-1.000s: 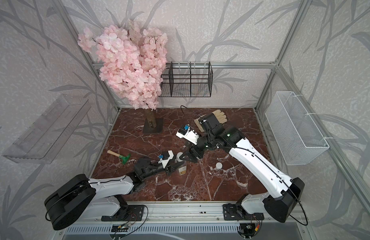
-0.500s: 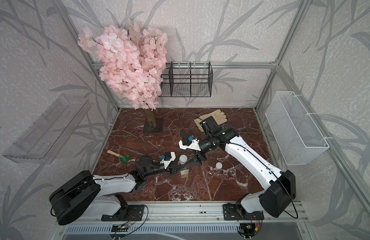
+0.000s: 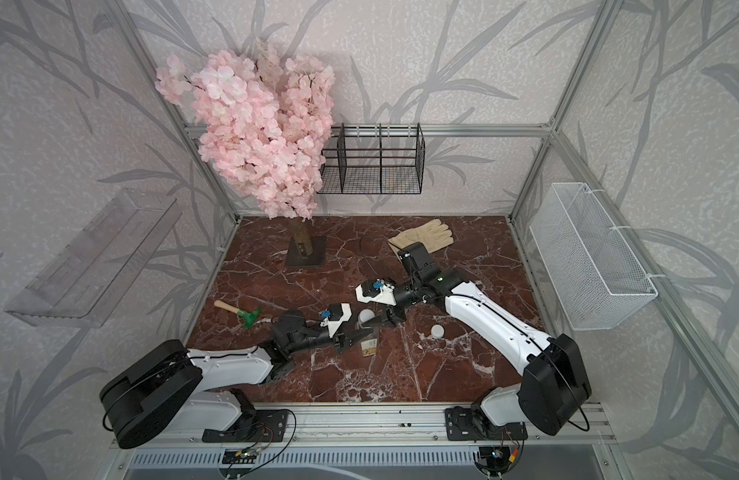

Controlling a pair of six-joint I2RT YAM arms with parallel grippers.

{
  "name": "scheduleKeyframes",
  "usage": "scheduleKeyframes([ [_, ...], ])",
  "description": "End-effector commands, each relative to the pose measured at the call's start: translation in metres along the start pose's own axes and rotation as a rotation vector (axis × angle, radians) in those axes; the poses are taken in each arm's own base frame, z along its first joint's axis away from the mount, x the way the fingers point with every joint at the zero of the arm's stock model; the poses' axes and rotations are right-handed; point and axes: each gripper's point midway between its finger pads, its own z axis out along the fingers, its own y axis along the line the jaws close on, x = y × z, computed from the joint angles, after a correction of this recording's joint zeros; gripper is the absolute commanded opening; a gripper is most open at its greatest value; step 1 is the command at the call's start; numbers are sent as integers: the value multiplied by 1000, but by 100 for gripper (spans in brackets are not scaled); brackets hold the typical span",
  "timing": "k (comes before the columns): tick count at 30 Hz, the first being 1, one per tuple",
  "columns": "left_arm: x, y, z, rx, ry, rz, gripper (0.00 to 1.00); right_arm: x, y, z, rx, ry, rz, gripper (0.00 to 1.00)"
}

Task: Screw on the bottle caps
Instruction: Screw the bottle cap onto the plastic bottle.

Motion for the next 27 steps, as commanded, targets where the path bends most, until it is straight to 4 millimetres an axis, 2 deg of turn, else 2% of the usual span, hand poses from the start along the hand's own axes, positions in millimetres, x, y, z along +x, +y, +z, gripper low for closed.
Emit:
scheduleKeyframes([
  [1,36,-7,-1,31,122,-94,26,-6,2,-3,3,-22,-7,68],
  [10,37,-7,-1,28,126,-96,26,1,16,-2,-44,-18,44,64],
  [20,38,-6,0,22,129,-99,26,8,17,0,-46,1,63,54],
  [27,38,-5,0,21,130,-99,26,12,20,2,-55,9,75,51],
])
